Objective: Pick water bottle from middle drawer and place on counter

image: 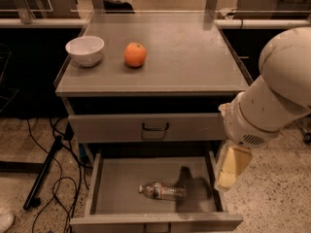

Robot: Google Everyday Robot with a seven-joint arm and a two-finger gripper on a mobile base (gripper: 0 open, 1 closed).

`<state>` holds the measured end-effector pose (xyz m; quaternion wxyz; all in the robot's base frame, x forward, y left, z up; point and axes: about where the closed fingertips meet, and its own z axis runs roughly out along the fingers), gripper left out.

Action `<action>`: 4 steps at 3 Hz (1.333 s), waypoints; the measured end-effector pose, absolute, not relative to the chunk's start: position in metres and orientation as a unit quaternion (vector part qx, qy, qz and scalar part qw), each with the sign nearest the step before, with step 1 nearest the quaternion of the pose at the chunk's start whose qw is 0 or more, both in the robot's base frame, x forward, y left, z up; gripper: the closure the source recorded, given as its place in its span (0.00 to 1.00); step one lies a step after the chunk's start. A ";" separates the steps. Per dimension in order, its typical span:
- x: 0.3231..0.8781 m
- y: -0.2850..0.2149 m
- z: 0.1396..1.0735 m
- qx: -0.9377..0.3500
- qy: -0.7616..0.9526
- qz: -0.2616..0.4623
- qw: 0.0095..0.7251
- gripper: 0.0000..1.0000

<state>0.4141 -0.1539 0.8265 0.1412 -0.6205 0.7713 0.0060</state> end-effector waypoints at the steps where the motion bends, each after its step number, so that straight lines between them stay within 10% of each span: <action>1: 0.414 -0.154 0.826 -0.621 0.771 0.006 0.141 0.00; 4: 0.434 -0.144 0.738 -0.611 0.782 0.024 0.118 0.00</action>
Offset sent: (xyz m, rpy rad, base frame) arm 0.0167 0.0109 -0.0771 -0.0149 0.0257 -0.0137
